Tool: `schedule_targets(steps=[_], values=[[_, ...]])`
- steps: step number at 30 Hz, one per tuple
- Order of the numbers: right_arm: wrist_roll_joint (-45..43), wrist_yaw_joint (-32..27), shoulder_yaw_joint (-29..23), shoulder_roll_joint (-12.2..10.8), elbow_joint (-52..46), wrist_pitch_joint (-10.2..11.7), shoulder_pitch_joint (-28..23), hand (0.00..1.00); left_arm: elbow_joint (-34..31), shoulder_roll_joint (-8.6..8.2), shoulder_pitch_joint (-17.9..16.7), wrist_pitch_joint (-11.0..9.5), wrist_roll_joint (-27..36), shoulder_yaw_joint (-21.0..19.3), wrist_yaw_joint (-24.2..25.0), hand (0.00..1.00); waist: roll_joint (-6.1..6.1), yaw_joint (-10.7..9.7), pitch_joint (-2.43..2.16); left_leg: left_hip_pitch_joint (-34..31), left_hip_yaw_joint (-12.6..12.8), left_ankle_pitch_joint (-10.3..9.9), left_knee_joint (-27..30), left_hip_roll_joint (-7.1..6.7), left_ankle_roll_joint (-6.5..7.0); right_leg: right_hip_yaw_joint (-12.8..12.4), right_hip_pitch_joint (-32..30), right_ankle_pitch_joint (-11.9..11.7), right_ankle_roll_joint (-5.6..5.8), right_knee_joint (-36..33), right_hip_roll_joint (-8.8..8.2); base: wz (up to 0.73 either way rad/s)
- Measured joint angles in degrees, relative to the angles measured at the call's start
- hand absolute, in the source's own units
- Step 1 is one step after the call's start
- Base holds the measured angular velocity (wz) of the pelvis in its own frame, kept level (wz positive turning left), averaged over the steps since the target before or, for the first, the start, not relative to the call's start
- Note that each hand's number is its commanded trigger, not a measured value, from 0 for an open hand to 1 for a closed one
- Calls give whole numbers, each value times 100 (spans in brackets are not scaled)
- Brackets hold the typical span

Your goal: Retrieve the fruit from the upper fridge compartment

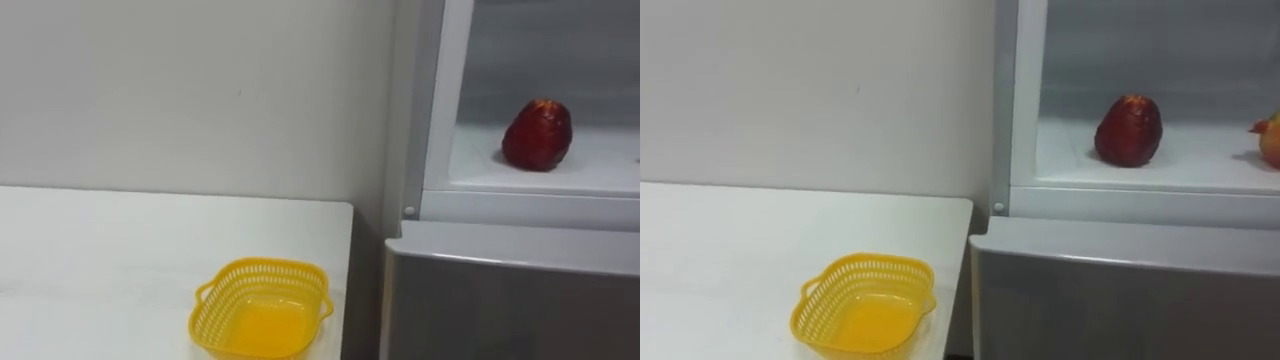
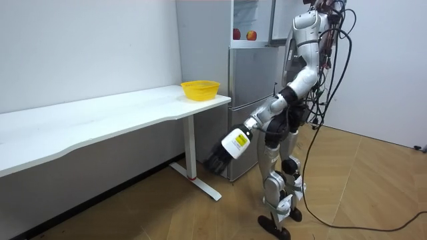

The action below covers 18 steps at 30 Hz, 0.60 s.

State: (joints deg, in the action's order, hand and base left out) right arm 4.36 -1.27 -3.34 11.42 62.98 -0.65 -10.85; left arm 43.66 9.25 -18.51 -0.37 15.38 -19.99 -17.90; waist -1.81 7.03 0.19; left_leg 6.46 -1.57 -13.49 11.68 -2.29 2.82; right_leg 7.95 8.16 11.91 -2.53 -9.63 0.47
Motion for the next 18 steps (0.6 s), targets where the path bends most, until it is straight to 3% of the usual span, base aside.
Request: schedule_targets(steps=[5,7,10,11,14,18], values=[[-10,-331,-156,-20,-839,147,36,0,491,-68,18,-167,-64,333,127,0,-5,-113,13,7,18,2,-4,-19,3,2,9,-2,10,0,-17,1],[-78,-479,-217,-36,-1496,196,2,0,517,-109,-55,-223,-202,342,208,0,41,-189,19,0,38,2,-9,-21,3,3,1,3,19,-4,-19,0],[-94,-783,-258,-43,-3162,227,-142,0,751,-156,-105,-344,-324,438,309,0,9,-224,11,-3,151,2,-8,-12,3,-12,-7,9,29,0,-25,-3],[-50,-895,-266,-65,-3463,-19,-228,0,839,-161,-94,-391,-504,441,348,0,34,-207,21,-2,172,1,-3,-9,5,-10,2,9,29,2,-20,0],[-222,-1078,-225,-75,-4481,-2,-750,0,1089,-220,-133,-415,-886,441,382,0,27,-195,27,-38,274,1,-5,-7,6,-32,-57,11,33,-11,-24,-7],[-432,-1447,-233,-75,-5149,-25,-921,0,1499,-215,-108,-504,-989,432,394,0,27,-189,45,-59,431,1,1,57,7,-205,-167,11,32,-117,-2,-18]])
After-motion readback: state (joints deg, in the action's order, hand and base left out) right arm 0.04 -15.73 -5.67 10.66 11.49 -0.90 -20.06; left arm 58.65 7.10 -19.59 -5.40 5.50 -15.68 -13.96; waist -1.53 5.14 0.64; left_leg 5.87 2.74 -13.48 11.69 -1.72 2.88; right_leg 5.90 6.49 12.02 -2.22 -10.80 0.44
